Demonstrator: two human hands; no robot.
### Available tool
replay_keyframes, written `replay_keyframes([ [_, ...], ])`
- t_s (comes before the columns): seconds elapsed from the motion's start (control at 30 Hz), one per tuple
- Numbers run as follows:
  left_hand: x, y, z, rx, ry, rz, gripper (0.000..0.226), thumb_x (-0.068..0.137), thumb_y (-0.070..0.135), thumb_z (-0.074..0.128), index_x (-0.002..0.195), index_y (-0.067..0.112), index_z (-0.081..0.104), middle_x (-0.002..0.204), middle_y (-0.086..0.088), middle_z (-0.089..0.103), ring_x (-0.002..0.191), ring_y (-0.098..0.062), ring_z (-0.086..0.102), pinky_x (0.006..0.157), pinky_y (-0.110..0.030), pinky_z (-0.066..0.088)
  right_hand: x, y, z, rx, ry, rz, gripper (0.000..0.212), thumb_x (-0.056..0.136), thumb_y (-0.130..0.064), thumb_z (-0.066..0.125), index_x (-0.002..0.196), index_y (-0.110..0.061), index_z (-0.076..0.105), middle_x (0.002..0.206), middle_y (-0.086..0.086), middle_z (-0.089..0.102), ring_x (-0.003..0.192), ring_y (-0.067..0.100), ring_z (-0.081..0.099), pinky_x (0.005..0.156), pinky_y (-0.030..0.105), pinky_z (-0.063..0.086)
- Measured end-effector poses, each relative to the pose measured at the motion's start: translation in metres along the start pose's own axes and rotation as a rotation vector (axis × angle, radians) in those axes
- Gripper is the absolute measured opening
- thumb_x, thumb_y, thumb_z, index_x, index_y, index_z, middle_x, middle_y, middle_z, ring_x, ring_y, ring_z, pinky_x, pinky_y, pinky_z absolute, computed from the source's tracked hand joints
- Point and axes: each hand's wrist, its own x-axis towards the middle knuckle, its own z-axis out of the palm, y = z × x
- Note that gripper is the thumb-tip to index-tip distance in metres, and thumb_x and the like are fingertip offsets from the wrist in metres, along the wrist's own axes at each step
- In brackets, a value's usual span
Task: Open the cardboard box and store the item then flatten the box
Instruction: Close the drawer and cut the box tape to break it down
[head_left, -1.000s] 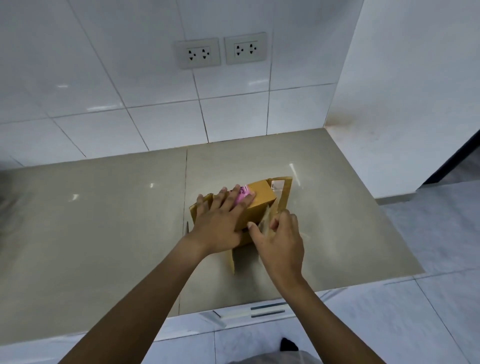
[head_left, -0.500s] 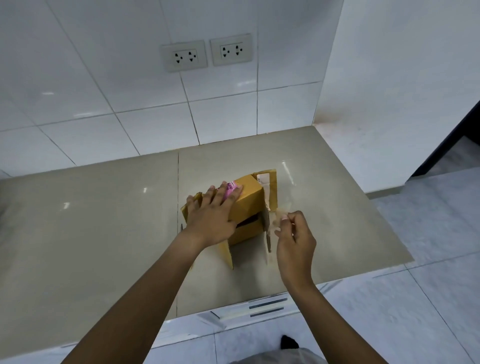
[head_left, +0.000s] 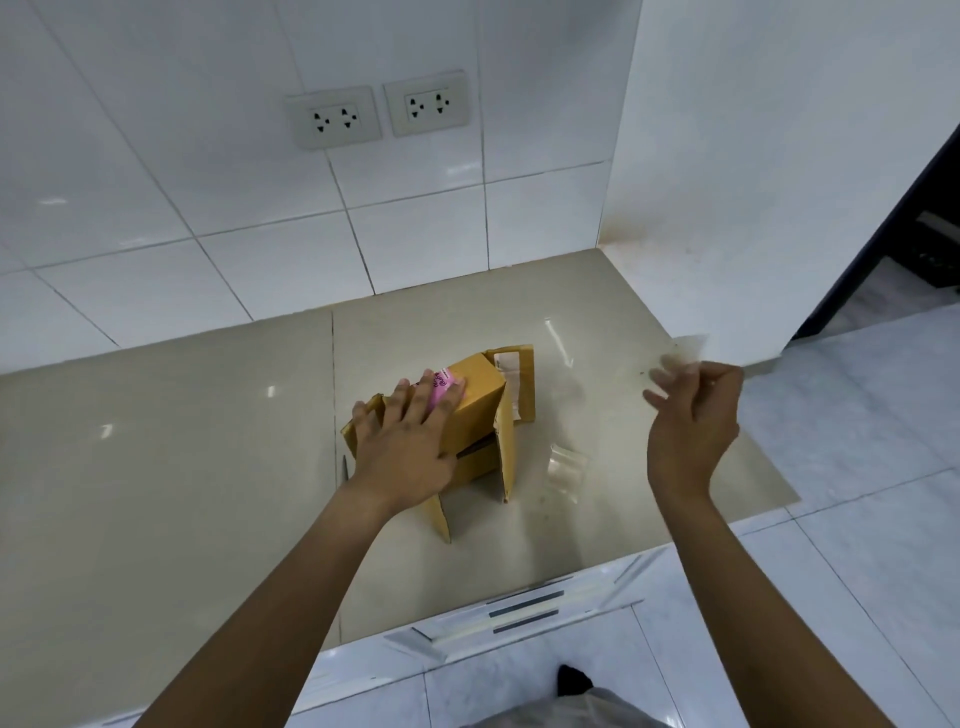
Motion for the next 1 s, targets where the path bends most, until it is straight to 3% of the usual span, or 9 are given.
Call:
replay_keyframes([
  [0.2, -0.002, 0.003, -0.001, 0.000, -0.005, 0.002, 0.086, 0.086, 0.050, 0.047, 0.145, 0.048, -0.015, 0.163, 0.004, -0.008, 0.150, -0.030, -0.004, 0.112, -0.067, 0.004, 0.005, 0.045, -0.004, -0.497, -0.243, -0.339, 0.005, 0.098, -0.021, 0.041, 0.098, -0.019, 0.045, 0.080, 0.001, 0.064, 0.060, 0.018, 0.055, 0.057, 0.027, 0.037],
  [0.33, -0.003, 0.001, 0.001, 0.023, 0.016, 0.000, 0.087, 0.086, 0.051, 0.048, 0.146, 0.046, -0.015, 0.163, 0.003, -0.007, 0.150, -0.029, -0.002, 0.112, -0.067, 0.007, -0.023, 0.088, -0.019, -0.845, -0.451, -0.512, 0.014, 0.092, -0.007, 0.046, 0.088, 0.001, 0.057, 0.068, 0.018, 0.061, 0.059, 0.035, 0.059, 0.055, 0.039, 0.049],
  [0.4, -0.002, 0.001, 0.002, 0.032, 0.024, 0.001, 0.087, 0.086, 0.052, 0.048, 0.146, 0.046, -0.016, 0.163, 0.003, -0.007, 0.150, -0.030, -0.002, 0.112, -0.067, 0.007, -0.038, 0.105, -0.030, -0.940, -0.537, -0.470, 0.028, 0.089, -0.015, 0.037, 0.083, 0.001, 0.059, 0.068, 0.018, 0.063, 0.061, 0.036, 0.063, 0.060, 0.040, 0.051],
  [0.53, -0.001, 0.002, 0.003, 0.030, 0.028, 0.007, 0.089, 0.086, 0.053, 0.048, 0.146, 0.045, -0.016, 0.163, 0.003, -0.007, 0.150, -0.030, -0.002, 0.112, -0.067, 0.007, -0.053, 0.121, -0.038, -1.099, -0.591, -0.371, 0.036, 0.087, -0.020, 0.036, 0.099, 0.002, 0.063, 0.095, 0.021, 0.071, 0.090, 0.035, 0.069, 0.084, 0.047, 0.050],
  [0.63, 0.001, 0.000, 0.003, 0.031, 0.029, 0.009, 0.090, 0.085, 0.053, 0.049, 0.146, 0.046, -0.016, 0.163, 0.003, -0.007, 0.150, -0.030, -0.001, 0.112, -0.067, 0.008, -0.053, 0.112, -0.028, -1.150, -0.571, -0.300, 0.050, 0.085, -0.036, 0.028, 0.103, -0.005, 0.063, 0.100, 0.016, 0.070, 0.099, 0.033, 0.066, 0.095, 0.056, 0.040],
  [0.7, 0.001, 0.000, 0.004, 0.027, 0.024, 0.014, 0.091, 0.083, 0.055, 0.049, 0.145, 0.046, -0.018, 0.163, 0.003, -0.008, 0.150, -0.030, -0.002, 0.111, -0.067, 0.008, -0.055, 0.103, -0.019, -1.133, -0.546, -0.266, 0.053, 0.086, -0.042, 0.031, 0.119, -0.011, 0.058, 0.121, 0.012, 0.064, 0.119, 0.031, 0.055, 0.104, 0.061, 0.028],
  [0.83, 0.003, -0.002, 0.002, -0.022, -0.032, 0.027, 0.094, 0.079, 0.055, 0.051, 0.142, 0.051, -0.019, 0.162, 0.007, -0.013, 0.149, -0.028, -0.008, 0.111, -0.067, 0.002, -0.080, 0.076, 0.007, -0.628, -0.739, -0.413, 0.062, 0.084, -0.042, 0.053, 0.140, -0.022, 0.036, 0.152, -0.001, 0.033, 0.139, 0.015, 0.030, 0.112, 0.040, 0.028],
  [0.9, 0.002, -0.006, -0.002, -0.087, -0.091, 0.058, 0.100, 0.075, 0.056, 0.057, 0.140, 0.055, -0.018, 0.161, 0.010, -0.018, 0.149, -0.025, -0.014, 0.112, -0.065, -0.005, -0.102, 0.062, 0.020, -0.555, -0.801, -0.519, 0.079, 0.082, -0.052, 0.057, 0.147, -0.023, 0.024, 0.157, 0.001, 0.022, 0.144, 0.015, 0.022, 0.114, 0.032, 0.023],
  [1.0, -0.008, -0.018, -0.008, -0.192, -0.110, 0.144, 0.108, 0.067, 0.058, 0.063, 0.136, 0.064, -0.020, 0.157, 0.009, -0.031, 0.144, -0.020, -0.029, 0.113, -0.056, -0.013, -0.116, 0.051, 0.033, -0.554, -0.747, -0.409, 0.087, 0.082, -0.054, 0.061, 0.150, -0.022, 0.016, 0.159, 0.007, 0.017, 0.145, 0.021, 0.019, 0.114, 0.036, 0.022],
])
